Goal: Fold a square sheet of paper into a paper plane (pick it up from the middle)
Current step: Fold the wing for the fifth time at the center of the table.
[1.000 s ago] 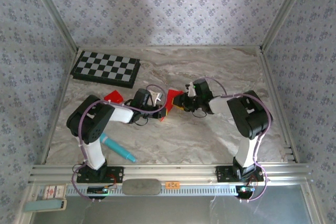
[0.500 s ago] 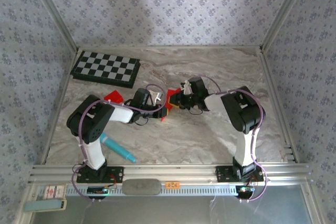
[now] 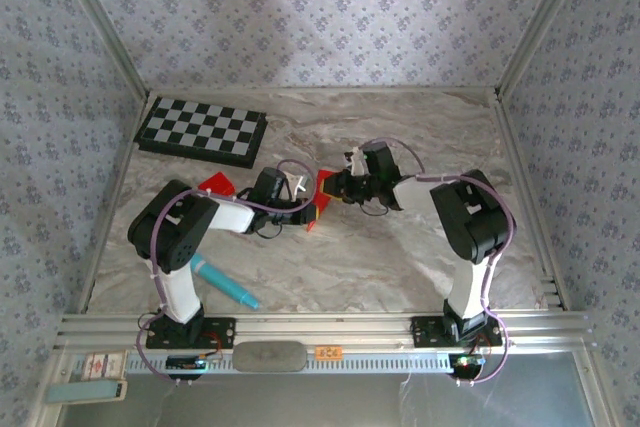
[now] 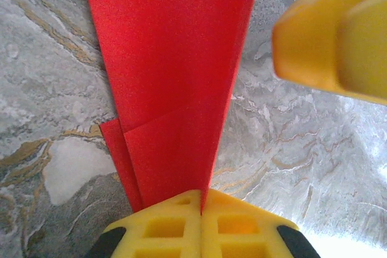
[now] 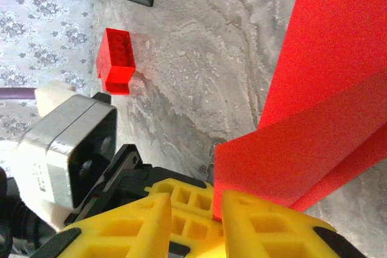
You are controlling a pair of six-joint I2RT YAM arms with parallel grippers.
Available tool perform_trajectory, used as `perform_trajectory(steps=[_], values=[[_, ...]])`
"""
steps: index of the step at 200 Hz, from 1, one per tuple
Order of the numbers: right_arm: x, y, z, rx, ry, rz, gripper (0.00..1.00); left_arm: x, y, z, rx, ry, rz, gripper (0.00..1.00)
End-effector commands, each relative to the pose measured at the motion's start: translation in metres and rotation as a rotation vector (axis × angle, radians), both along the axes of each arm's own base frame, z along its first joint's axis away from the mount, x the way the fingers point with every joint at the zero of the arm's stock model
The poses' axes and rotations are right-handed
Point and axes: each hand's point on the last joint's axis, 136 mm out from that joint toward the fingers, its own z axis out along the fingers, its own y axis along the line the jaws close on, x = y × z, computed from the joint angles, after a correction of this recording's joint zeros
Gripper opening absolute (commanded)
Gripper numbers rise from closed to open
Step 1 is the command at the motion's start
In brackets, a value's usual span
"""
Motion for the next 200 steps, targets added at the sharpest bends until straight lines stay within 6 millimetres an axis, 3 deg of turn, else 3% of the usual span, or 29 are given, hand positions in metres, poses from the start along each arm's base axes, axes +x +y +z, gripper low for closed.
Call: perform_trajectory(steps=[1,108,200], values=[[-0.011,0.001,-0.005,-0.008,0.010,0.039,0.30,-0.026,0.019,-0.052,0.141,0.169,0.018,0.05],[-0.006,0.015,-0.022,-0.058,0.050,0.066,0.29,-0.029,0.022,-0.063,0.158,0.269,0.049,0.02],[-0.006,0.015,-0.039,-0.116,0.092,0.072,0.28,-0.031,0.022,-0.065,0.163,0.289,0.053,0.07]])
